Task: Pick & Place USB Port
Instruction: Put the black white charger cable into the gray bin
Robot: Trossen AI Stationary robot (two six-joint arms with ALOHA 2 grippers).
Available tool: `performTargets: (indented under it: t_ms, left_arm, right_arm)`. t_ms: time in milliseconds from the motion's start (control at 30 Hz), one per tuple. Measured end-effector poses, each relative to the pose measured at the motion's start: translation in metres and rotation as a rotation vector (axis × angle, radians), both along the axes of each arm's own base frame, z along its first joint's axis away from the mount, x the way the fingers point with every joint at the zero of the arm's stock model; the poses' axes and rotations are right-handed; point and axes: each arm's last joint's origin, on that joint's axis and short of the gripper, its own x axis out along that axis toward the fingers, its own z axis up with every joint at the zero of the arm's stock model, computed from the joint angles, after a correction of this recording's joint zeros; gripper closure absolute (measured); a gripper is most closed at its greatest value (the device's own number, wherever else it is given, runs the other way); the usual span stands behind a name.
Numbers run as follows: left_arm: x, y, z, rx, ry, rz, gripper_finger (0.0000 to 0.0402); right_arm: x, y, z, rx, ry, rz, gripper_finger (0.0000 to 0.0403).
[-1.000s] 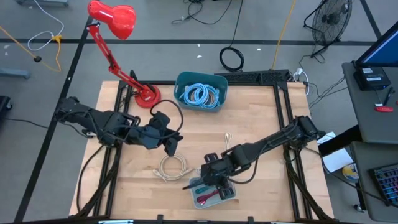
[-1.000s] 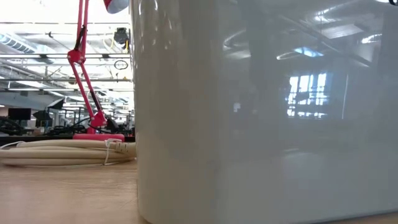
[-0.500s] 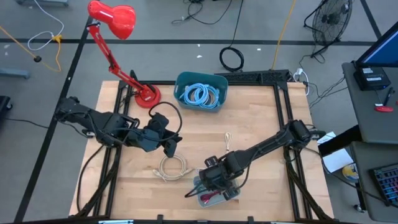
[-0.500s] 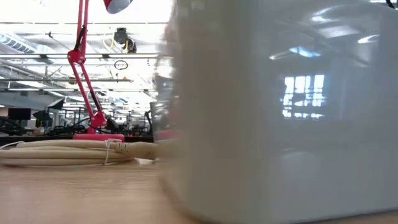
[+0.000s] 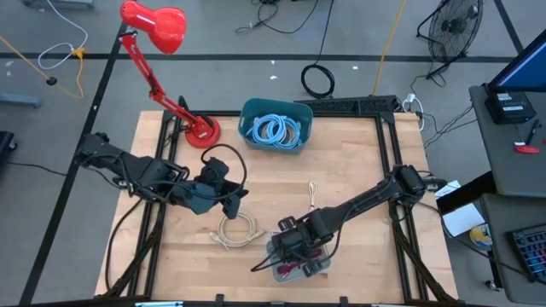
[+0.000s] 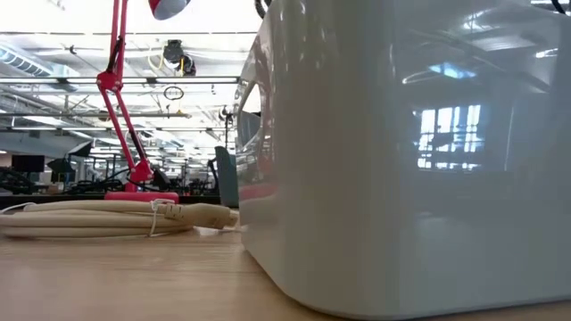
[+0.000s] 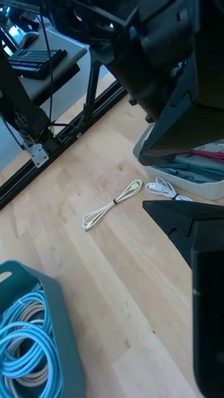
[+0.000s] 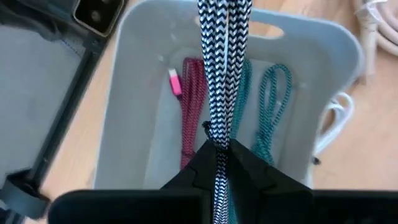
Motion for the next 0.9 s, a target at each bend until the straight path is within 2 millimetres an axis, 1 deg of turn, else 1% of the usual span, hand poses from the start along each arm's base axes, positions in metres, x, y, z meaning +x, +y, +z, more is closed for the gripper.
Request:
performTargets:
  t_ms: [167, 467, 567, 633, 900]
  left_arm:
    - [0.000, 0.000, 0.000, -0.003, -0.001, 0.003, 0.0270]
    - [-0.001, -0.002, 0.000, -0.005, -0.002, -0.001, 0.0270]
    - [-0.001, -0.002, 0.000, -0.005, -0.003, -0.001, 0.0270]
    - [-0.001, -0.002, 0.000, -0.005, -0.003, -0.001, 0.0270]
    - [-0.001, -0.002, 0.000, -0.005, -0.003, -0.001, 0.0270]
  right_arm:
    - [-0.003, 0.003, -0.013, 0.058, 0.034, -0.029, 0.0385]
    - [-0.015, 0.013, -0.038, 0.057, 0.059, -0.018, 0.0385]
    - [-0.018, 0.012, -0.046, 0.056, 0.073, -0.031, 0.0385]
    - [-0.019, 0.011, -0.048, 0.046, 0.088, -0.034, 0.0385]
    - [-0.019, 0.010, -0.048, 0.022, 0.073, -0.037, 0.0385]
